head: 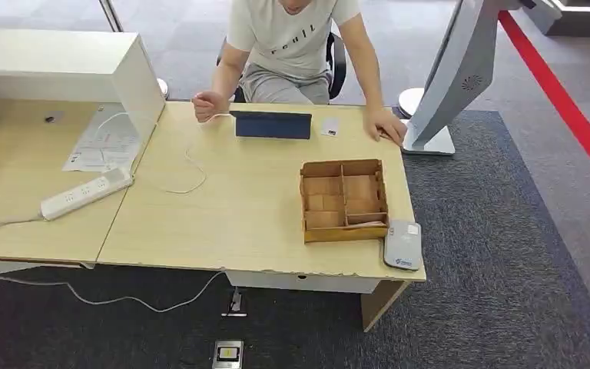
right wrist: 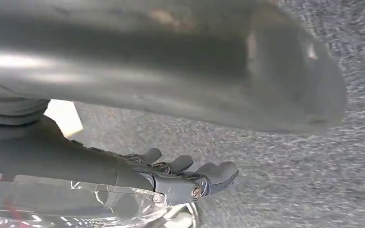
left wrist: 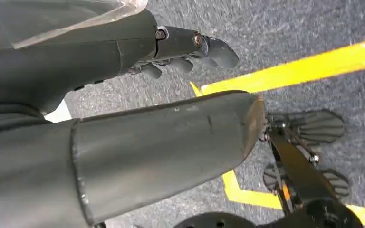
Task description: Pass the card to the sensor for recognition and then transmit it.
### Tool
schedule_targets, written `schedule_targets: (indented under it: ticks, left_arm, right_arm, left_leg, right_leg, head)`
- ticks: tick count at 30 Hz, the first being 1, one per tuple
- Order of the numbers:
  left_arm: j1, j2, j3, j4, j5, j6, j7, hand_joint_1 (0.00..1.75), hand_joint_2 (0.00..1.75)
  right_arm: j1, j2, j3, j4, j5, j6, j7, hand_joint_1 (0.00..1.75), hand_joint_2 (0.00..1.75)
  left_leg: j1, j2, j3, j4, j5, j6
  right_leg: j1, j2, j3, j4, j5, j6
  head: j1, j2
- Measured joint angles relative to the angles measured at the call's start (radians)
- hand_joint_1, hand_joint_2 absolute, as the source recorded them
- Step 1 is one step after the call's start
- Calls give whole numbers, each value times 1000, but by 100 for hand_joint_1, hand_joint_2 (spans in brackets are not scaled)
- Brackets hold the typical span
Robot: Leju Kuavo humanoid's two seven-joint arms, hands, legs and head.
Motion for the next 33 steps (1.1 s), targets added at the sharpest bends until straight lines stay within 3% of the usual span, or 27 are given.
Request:
schedule_targets:
  ticks: [19, 26, 33]
  left_arm:
    - [0, -11, 0, 0, -12, 37, 39, 0, 0]
    - [-1, -10, -1, 0, -46, 56, -30, 0, 0]
    - [-1, -9, -2, 0, -49, 36, 49, 0, 0]
  right_arm:
    - [0, 13, -1, 0, 20, 24, 16, 0, 0]
    - [0, 13, -7, 0, 21, 22, 5, 0, 0]
    - [0, 9, -7, 0, 27, 21, 3, 0, 0]
  left_leg:
    - [0, 0, 0, 0, 0, 0]
    - [0, 0, 0, 0, 0, 0]
    - [0, 0, 0, 0, 0, 0]
  right_leg:
    - [0, 0, 0, 0, 0, 0]
    - [0, 0, 0, 0, 0, 0]
    - [0, 0, 0, 0, 0, 0]
  head:
    - [0, 0]
    - [0, 0]
    - [0, 0]
